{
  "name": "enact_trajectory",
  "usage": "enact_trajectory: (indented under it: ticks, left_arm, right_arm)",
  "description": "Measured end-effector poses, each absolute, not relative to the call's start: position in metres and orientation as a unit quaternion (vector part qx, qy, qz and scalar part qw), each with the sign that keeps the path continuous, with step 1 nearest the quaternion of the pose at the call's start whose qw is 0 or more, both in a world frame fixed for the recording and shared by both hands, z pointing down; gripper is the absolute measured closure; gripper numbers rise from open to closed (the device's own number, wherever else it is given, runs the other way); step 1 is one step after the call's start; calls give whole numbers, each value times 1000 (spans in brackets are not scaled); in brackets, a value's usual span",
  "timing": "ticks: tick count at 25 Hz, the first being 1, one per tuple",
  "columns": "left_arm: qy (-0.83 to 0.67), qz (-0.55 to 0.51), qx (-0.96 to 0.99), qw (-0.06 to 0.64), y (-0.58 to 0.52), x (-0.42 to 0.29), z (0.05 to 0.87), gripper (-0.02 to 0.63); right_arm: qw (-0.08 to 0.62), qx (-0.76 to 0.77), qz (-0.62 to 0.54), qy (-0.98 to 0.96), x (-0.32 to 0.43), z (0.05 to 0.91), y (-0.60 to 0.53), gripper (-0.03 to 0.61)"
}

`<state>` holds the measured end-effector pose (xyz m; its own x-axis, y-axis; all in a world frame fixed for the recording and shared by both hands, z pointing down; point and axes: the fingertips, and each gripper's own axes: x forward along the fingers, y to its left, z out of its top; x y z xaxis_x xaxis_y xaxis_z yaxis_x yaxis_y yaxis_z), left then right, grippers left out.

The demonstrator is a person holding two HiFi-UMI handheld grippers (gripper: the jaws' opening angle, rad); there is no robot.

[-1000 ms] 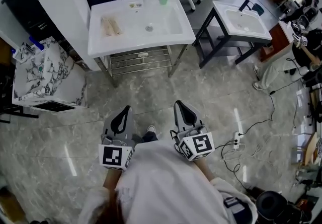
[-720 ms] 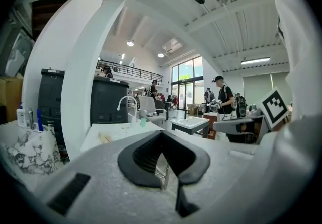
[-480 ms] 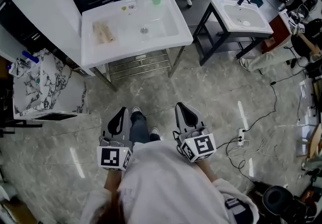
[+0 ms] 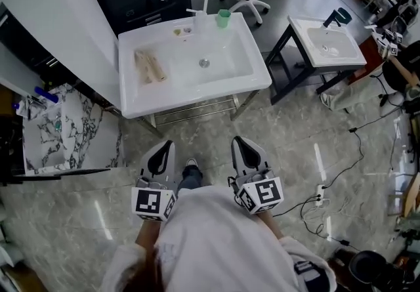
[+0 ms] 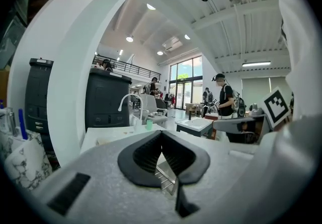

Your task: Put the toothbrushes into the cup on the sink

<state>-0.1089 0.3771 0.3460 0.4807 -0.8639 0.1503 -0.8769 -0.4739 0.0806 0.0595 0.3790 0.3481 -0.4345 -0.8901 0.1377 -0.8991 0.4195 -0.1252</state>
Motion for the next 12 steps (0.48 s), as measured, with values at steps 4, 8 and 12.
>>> enact_trajectory:
  ticks: [4, 8, 12]
  left_arm:
    - [-499, 52, 862, 73, 336, -127, 346, 601]
    - [-499, 48, 862, 76, 304, -139, 349, 601]
    - [-501, 47, 860, 83, 276, -140, 355, 601]
  right_arm:
    - [25, 537, 92, -838, 41, 343, 340, 561]
    - [26, 545, 100, -832, 36, 346, 311, 561]
    - [30, 553, 109, -826, 40, 354, 287, 561]
